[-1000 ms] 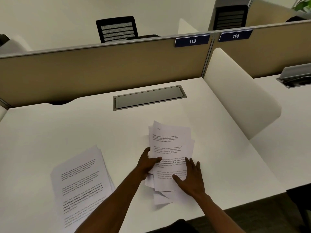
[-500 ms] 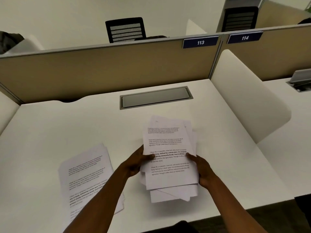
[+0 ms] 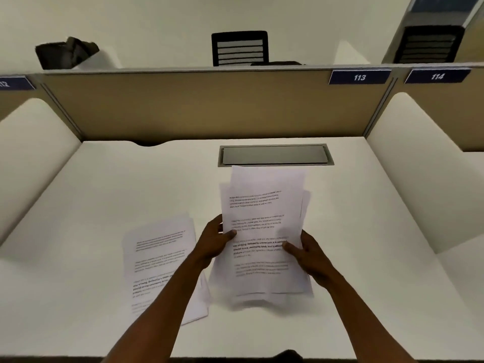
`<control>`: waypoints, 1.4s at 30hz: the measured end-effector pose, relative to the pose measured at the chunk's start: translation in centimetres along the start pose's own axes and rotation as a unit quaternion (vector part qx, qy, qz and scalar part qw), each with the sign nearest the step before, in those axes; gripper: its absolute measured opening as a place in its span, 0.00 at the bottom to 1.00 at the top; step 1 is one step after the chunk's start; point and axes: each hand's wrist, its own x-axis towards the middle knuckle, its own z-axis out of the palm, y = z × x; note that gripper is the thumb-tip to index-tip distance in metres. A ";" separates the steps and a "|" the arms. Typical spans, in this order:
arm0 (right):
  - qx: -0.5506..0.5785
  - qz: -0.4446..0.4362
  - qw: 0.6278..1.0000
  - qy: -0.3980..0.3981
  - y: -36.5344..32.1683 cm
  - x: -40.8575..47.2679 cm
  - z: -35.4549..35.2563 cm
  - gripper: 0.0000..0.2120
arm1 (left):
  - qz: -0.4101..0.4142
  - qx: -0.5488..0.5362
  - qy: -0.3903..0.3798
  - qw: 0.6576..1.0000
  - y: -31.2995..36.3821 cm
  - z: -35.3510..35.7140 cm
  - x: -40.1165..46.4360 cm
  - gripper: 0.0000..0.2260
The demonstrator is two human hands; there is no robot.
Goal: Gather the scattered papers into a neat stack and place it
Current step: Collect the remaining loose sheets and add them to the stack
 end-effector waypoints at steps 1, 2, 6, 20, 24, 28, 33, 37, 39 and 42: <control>-0.002 -0.004 1.000 0.001 -0.3 0.2 0.5 0.15 | 0.002 -0.007 0.025 1.000 -0.2 -0.3 -0.2 0.20; 0.000 -0.009 1.000 0.006 -0.6 0.5 1.0 0.16 | 0.004 -0.015 0.044 0.999 -0.4 -0.7 -0.4 0.20; -0.043 -0.016 0.998 0.034 -1.1 1.8 3.3 0.23 | 0.000 -0.015 0.080 0.997 -1.1 -2.8 -1.8 0.20; -0.057 0.055 0.993 -0.083 -3.0 7.1 16.6 0.27 | -0.062 -0.079 0.292 0.951 -5.0 -13.7 -6.3 0.17; -0.049 0.080 0.992 -0.081 -2.4 7.3 20.2 0.26 | -0.112 -0.079 0.288 0.948 -6.8 -16.0 -7.4 0.25; -0.066 0.078 0.991 -0.088 -1.2 6.9 22.8 0.18 | -0.154 -0.054 0.306 0.938 -8.5 -17.3 -8.2 0.33; -0.192 0.104 0.974 -0.054 0.3 6.4 25.4 0.24 | -0.196 0.056 0.322 0.925 -10.0 -18.2 -9.0 0.34; -0.326 0.093 0.940 -0.037 1.6 6.2 26.6 0.37 | -0.224 0.192 0.308 0.904 -10.5 -17.5 -9.0 0.36; -0.333 0.089 0.938 -0.038 1.6 6.2 27.2 0.39 | -0.232 0.222 0.304 0.897 -10.5 -17.0 -8.7 0.37; -0.344 0.088 0.934 -0.023 1.3 6.5 28.2 0.40 | -0.242 0.221 0.325 0.887 -10.3 -16.7 -8.3 0.37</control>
